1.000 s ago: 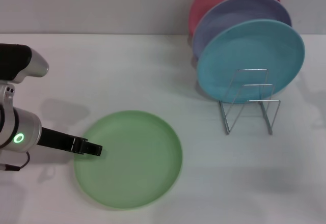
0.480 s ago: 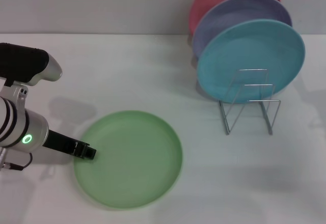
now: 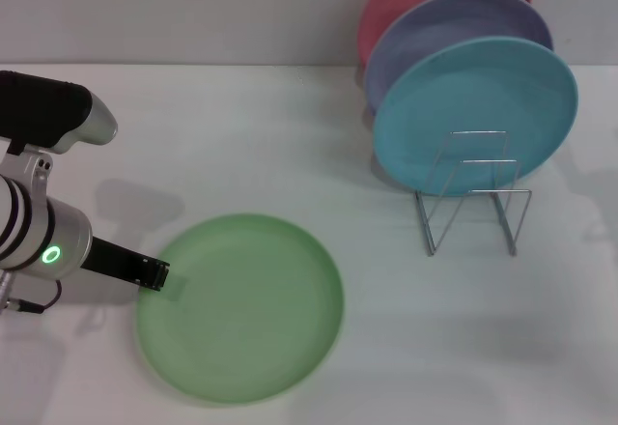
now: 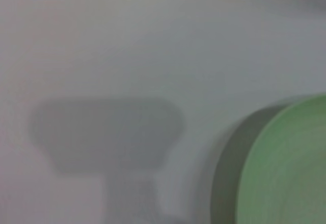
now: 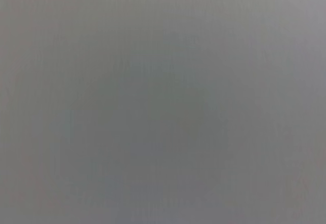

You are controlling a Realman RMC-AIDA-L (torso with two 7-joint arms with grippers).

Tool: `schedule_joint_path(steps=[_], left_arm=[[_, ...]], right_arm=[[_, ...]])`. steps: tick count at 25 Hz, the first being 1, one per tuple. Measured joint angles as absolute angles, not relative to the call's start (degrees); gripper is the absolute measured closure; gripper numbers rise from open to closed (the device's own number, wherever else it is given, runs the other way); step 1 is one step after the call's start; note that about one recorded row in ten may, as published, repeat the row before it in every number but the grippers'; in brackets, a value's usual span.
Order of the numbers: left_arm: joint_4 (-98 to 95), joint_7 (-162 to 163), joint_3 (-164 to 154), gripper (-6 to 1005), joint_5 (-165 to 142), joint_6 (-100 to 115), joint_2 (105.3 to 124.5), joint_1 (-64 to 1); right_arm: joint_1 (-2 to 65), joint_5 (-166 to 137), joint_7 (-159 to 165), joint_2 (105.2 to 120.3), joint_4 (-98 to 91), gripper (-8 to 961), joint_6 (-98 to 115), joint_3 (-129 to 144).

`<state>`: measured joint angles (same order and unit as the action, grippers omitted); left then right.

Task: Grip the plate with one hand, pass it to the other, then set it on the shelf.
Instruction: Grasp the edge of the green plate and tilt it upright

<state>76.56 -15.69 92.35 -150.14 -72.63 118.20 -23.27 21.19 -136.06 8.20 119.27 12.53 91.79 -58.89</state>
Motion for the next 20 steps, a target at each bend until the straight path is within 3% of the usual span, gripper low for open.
schedule_joint_path(steps=[9,16,20], left_arm=[[77.4,-15.8,92.4,926,-150.2,-72.4,118.12,-23.2],[83.1,-16.5,92.9,931,-150.2,-71.2,118.1,-22.1],[84.7,-18.0,93.8,937,-150.1,-70.4,118.15,-22.2]], right_arm=[[21.8,-136.1,8.3,119.27,12.5,137,92.2,-58.9],[22.1,-136.3,8.4,119.26,14.0,137,97.9,-58.8],[26.1,-139.5,8.4,118.25,14.9,137,100.7,-58.8]])
